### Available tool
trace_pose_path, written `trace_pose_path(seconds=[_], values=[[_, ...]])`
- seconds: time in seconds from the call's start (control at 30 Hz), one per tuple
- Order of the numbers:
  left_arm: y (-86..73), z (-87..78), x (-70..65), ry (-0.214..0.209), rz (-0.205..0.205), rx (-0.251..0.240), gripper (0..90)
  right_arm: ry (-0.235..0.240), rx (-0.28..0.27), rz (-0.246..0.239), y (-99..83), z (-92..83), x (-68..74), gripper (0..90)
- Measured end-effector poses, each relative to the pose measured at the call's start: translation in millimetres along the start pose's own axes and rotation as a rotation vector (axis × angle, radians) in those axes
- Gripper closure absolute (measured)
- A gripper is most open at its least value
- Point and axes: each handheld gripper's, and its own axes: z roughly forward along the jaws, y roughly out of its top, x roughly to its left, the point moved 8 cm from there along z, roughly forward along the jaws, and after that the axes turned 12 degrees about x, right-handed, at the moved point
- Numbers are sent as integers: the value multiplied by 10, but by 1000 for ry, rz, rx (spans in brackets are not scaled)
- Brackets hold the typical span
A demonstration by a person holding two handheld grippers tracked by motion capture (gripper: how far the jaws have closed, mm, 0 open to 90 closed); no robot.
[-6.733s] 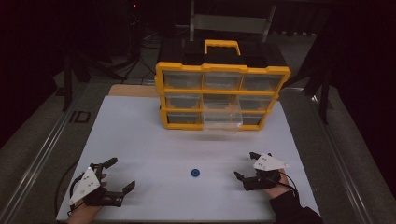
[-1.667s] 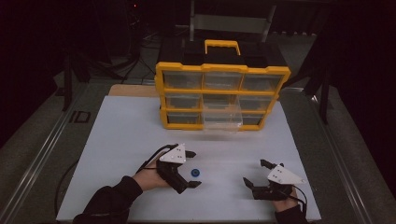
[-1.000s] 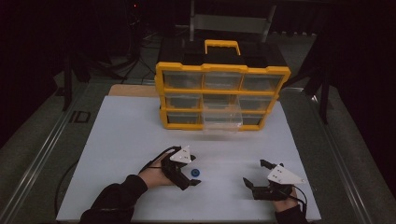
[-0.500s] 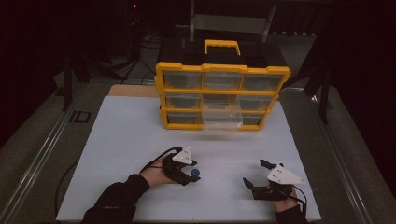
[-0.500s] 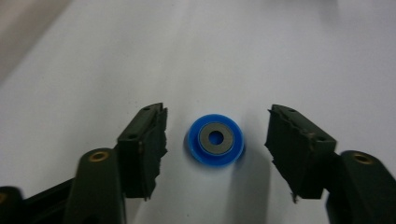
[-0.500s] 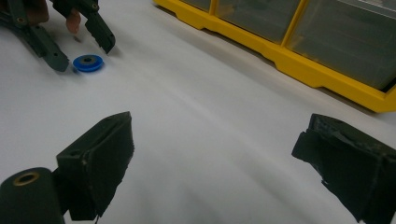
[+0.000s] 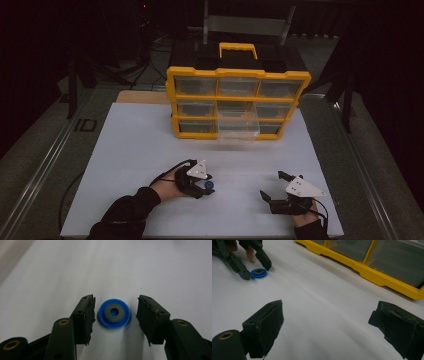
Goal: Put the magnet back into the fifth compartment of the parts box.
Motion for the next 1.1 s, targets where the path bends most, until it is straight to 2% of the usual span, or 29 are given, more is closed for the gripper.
trace_pose_path(seconds=[0.07,0.3,0.5,0.73,0.8,1.0,1.1], values=[[2,-4,17,2,-10,5,502,-1,1,-1,0,-2,0,83],[3,-9,7,6,2,16,608,-1,0,-1,0,-4,-4,83],[11,-11,-3,13,10,19,617,-1,-1,-3,3,-6,-1,83],[7,-35,1,0,19,18,619,-1,-3,-3,3,-9,-5,83],[14,-68,-7,-13,19,19,619,0,-4,-3,3,-11,-4,83],[53,-199,-50,-35,52,34,619,1,-3,-4,5,-9,2,83],[86,-284,-68,-45,59,20,619,-2,-3,-6,9,-11,3,83]])
